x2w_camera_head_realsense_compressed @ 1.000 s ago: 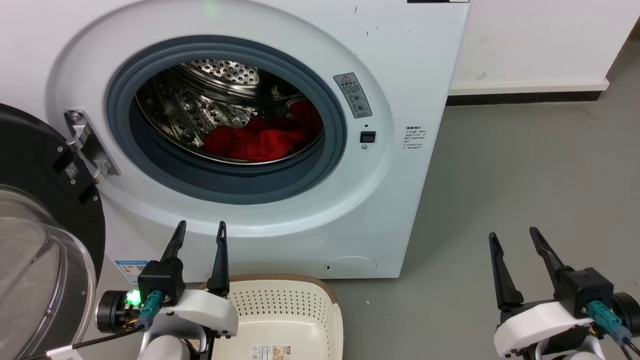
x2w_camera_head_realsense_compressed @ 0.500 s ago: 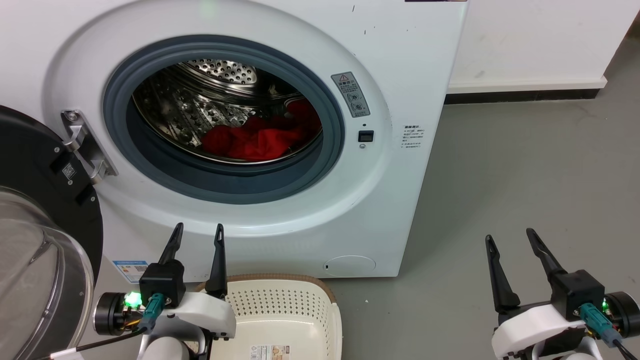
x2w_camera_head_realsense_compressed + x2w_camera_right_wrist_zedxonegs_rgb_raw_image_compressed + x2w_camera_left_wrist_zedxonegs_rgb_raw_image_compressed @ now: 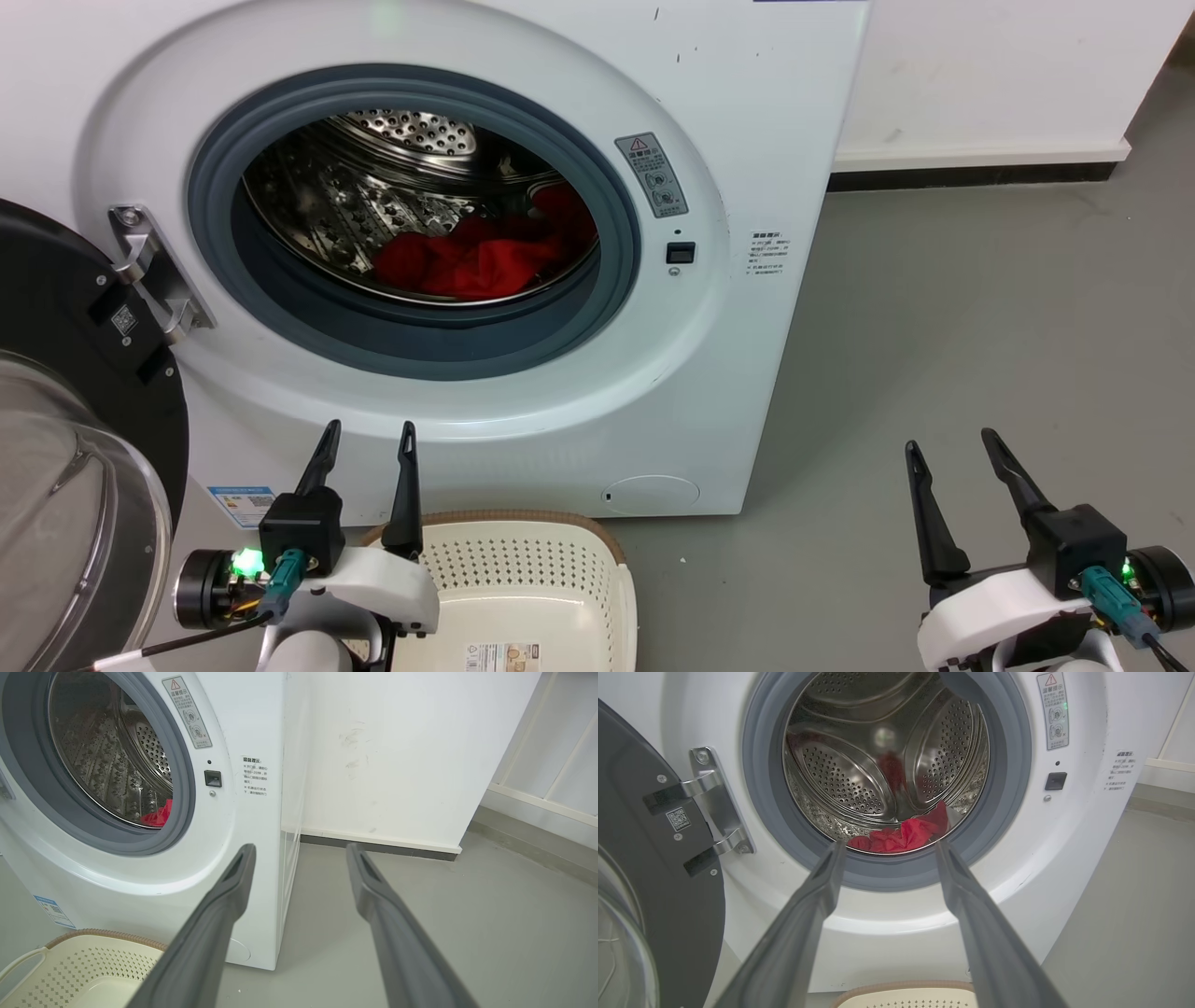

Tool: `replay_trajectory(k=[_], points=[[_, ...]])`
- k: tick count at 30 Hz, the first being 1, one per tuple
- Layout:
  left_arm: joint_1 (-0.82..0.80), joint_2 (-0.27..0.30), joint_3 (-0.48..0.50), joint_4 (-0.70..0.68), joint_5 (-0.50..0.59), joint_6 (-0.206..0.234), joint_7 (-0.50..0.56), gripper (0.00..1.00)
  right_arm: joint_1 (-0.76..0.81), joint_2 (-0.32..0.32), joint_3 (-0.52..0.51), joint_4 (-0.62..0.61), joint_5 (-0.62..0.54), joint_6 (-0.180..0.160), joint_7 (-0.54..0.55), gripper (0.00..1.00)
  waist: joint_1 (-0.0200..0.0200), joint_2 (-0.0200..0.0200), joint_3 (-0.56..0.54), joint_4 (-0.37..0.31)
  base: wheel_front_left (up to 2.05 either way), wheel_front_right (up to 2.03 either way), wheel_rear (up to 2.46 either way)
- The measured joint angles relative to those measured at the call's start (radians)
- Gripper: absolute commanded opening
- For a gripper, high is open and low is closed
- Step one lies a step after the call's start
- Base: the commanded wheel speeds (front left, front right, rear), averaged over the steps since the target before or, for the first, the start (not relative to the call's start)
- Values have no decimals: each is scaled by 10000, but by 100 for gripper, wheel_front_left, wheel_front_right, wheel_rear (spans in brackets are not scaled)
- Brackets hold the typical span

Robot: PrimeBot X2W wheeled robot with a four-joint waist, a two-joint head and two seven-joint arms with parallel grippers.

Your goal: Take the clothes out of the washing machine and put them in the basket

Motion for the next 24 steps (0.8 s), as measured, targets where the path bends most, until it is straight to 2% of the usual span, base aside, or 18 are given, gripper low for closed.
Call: replay_trajectory(k=[7, 13, 18, 24], points=[[-372, 77, 132, 151, 17, -10, -2, 100, -88, 0, 125, -94, 2, 0, 36, 100, 0, 0, 280, -147, 0, 0, 0], [-1565, 376, 393, 775, -125, -176, -2, 100, -657, -2, 182, -295, 36, 0, 27, 100, 0, 0, 1039, -469, 0, 0, 0], [-3056, 821, 596, 1547, -213, -268, 42, 100, -1243, -4, 198, -305, 198, 0, -215, 100, 0, 0, 2039, -848, 0, 0, 0], [-5043, 1609, 763, 2387, -336, -545, 635, 100, -1960, -10, 397, 46, 627, 0, -600, 100, 2, 0, 3410, -1418, 0, 0, 0]])
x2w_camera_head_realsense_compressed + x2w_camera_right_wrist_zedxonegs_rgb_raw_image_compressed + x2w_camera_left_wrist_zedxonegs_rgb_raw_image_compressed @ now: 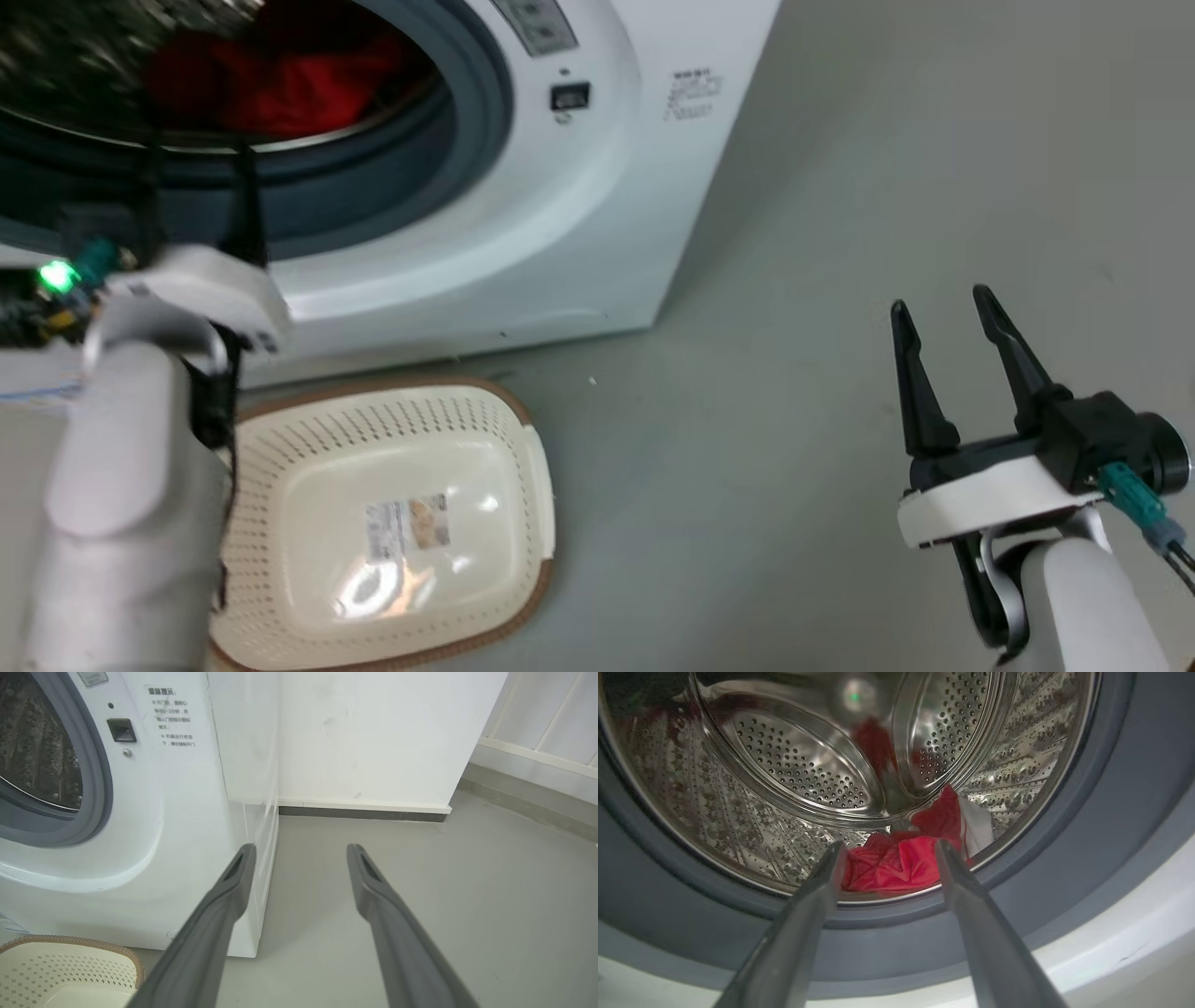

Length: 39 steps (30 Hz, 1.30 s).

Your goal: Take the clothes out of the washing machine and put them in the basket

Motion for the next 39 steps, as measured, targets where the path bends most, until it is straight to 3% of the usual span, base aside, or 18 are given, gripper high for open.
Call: replay_trajectory(k=[11, 21, 31, 39], points=[[-3115, 1484, -115, 859, 44, -428, 1651, 100, -1038, 4, 617, 761, 803, 0, -313, 100, 1, 0, 2170, -1257, 0, 0, 0], [-5741, 2901, -761, 1473, 176, -771, 4472, 100, -1133, 0, 830, 663, 1290, 0, -330, 100, 0, -1, 3252, -2385, 0, 0, 0], [-6519, 3985, -1898, 2069, -416, -836, 7689, 100, -1119, 2, 1066, 591, 1661, 0, -334, 100, 0, 0, 3647, -2936, 0, 0, 0], [-6446, 4562, -2159, 1624, -918, -838, 9145, 100, -1117, 2, 1160, 523, 1825, 0, -336, 100, 0, 0, 3897, -3037, 0, 0, 0]])
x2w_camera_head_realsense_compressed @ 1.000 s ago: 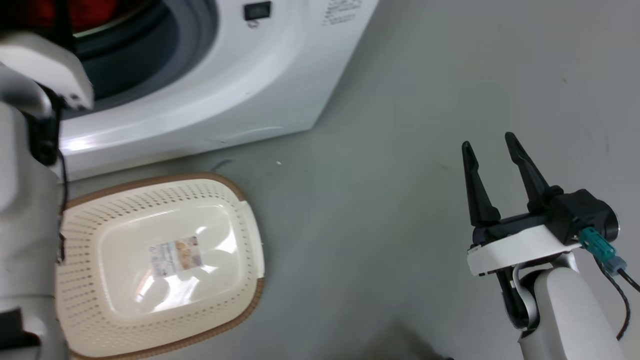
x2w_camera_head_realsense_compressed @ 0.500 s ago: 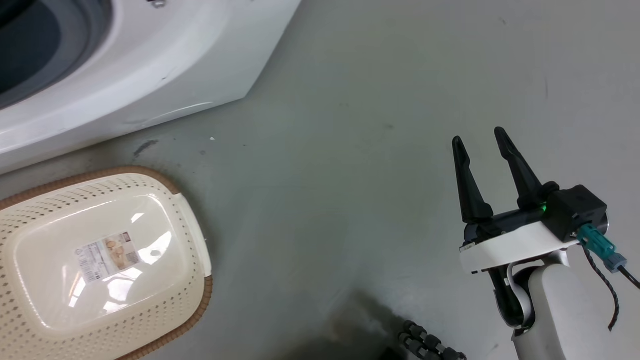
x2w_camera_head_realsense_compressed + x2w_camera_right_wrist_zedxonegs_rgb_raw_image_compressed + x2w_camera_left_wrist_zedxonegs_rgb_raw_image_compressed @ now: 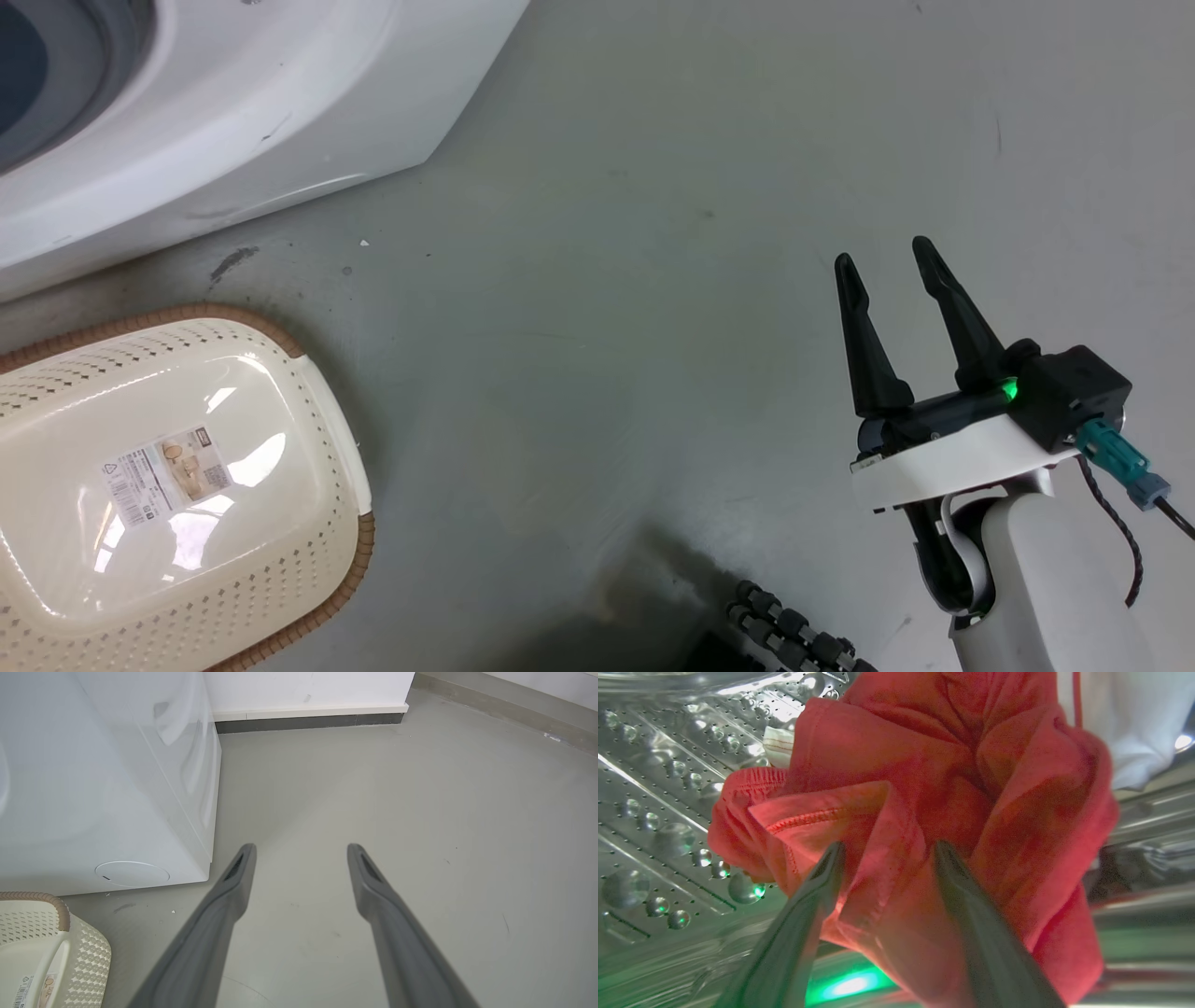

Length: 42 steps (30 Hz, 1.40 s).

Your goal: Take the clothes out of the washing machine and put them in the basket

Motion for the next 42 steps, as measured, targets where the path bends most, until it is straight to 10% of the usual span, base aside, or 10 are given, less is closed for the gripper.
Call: replay_trajectory(k=[2, 5, 6, 16, 42], points=[[50, 65, 12, -188, -56, 17, 105, 100, -3, 2, 35, -4, 19, 0, 0, 100, 0, 0, 55, -27, 0, 0, 0], [151, 119, 15, -474, -58, 165, 190, 13, -17, 2, 44, -8, 54, 0, 0, 100, 0, 0, 131, -59, 0, 0, 0], [197, 132, 6, -560, -58, 196, 232, 0, -26, 2, 42, -8, 56, 0, 0, 100, 0, 0, 152, -69, 0, 0, 0], [640, 228, 115, -1453, -40, 865, -454, 0, -115, 4, -58, 21, -6, 0, 0, 100, 0, 0, 52, 6, 0, 0, 0], [4135, -1421, 1078, -192, -1229, 2088, -6928, 0, 336, 8, -548, 805, -894, 0, 0, 100, -3, 0, -2682, 828, 0, 0, 0]])
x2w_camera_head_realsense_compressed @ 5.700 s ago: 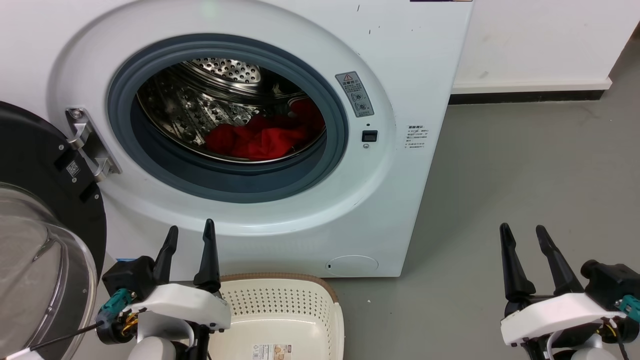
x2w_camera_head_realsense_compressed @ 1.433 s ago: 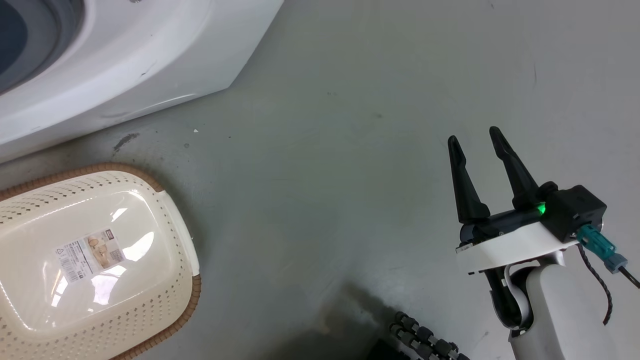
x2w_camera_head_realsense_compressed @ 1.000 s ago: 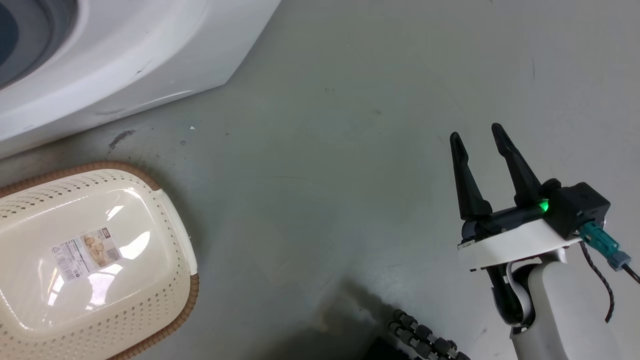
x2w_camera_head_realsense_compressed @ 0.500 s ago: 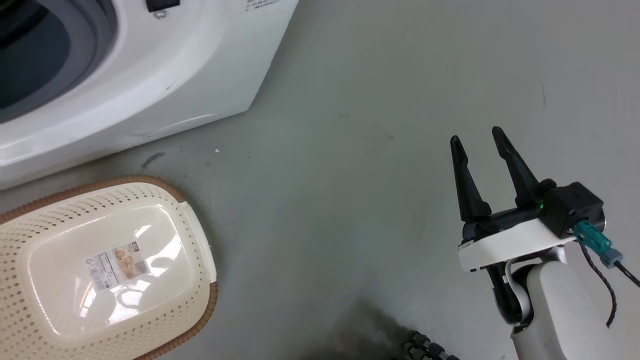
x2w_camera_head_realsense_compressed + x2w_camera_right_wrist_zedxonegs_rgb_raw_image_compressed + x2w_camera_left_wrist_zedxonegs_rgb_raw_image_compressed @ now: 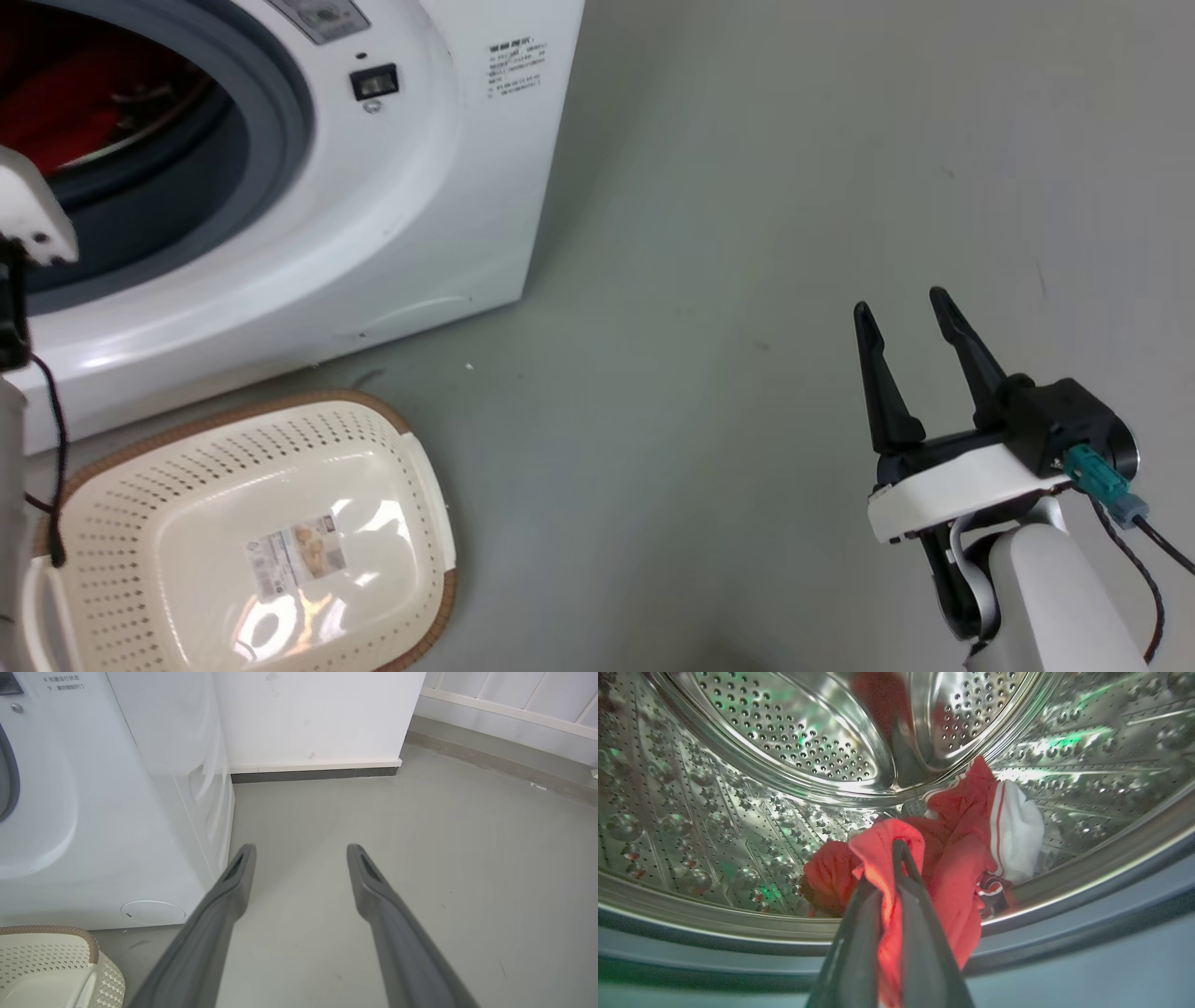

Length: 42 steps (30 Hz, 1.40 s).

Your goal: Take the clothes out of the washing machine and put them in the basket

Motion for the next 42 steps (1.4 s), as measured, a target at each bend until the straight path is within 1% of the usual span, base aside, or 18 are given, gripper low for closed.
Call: replay_trajectory(k=[6, 12, 13, 15, 17, 18, 22, 23, 24, 25, 26, 27, 28, 36, 42], points=[[640, -537, -38, -27, -180, -48, -995, 0, 346, 0, -88, 127, -272, 0, 0, 100, -1, 0, -979, 366, 0, 0, 0], [1552, -978, -115, -570, -274, 19, -1799, 0, 651, 2, -255, 132, -483, 0, 136, 100, -2, 0, -1860, 791, 0, 0, 0], [1869, -1152, -159, -880, -349, 71, -1948, 0, 800, 0, -364, 54, -533, 0, 226, 100, -3, 0, -2097, 960, 0, 0, 0], [2201, -1285, -196, -1239, -362, 125, -2104, 0, 924, -2, -426, -13, -593, 0, 290, 100, -3, 0, -2285, 1143, 0, 0, 0], [2547, -1365, -238, -1684, -366, 194, -2180, 0, 1044, 2, -472, -123, -612, 0, 376, 100, -2, 0, -2443, 1336, 0, 0, 0], [2547, -1365, -238, -1684, -366, 194, -2180, 0, 1044, 2, -472, -123, -612, 0, 376, 100, -2, 0, -2443, 1336, 0, 0, 0], [3196, -1476, -307, -2725, -364, 374, -2217, 0, 1271, 0, -577, -313, -750, 0, 589, 100, -2, 0, -2721, 1686, 0, 0, 0], [3345, -1484, -334, -3026, -355, 433, -2213, 0, 1318, -2, -610, -353, -779, 0, 646, 100, -2, 0, -2783, 1767, 0, 0, 0], [3699, -1509, -366, -3731, -343, 566, -2157, 0, 1416, 0, -656, -470, -832, 0, 731, 100, -2, 0, -2894, 1927, 0, 0, 0], [3699, -1509, -366, -3731, -343, 566, -2157, 0, 1416, 0, -656, -470, -832, 0, 731, 100, -2, 0, -2894, 1927, 0, 0, 0], [3888, -1524, -408, -4130, -316, 648, -2086, 0, 1457, 0, -694, -522, -851, 0, 771, 100, -2, 0, -2941, 2008, 0, 0, 0], [4286, -1572, -464, -4903, -255, 838, -1923, 0, 1530, -2, -769, -627, -863, 0, 867, 100, -1, 0, -3021, 2168, 0, 0, 0], [4286, -1572, -464, -4903, -255, 838, -1923, 0, 1530, -2, -769, -627, -863, 0, 867, 100, -1, 0, -3021, 2168, 0, 0, 0], [6042, -1659, -671, -7917, 35, 1638, -1352, 0, 1749, 0, -894, -972, -961, 0, 1126, 100, 1, 0, -3165, 2735, 0, 0, 0], [7332, -1701, -681, -9691, 207, 2238, -961, 0, 1863, 0, -924, -1156, -1035, 0, 1319, 100, 1, 0, -3184, 3099, 0, 0, 0]])
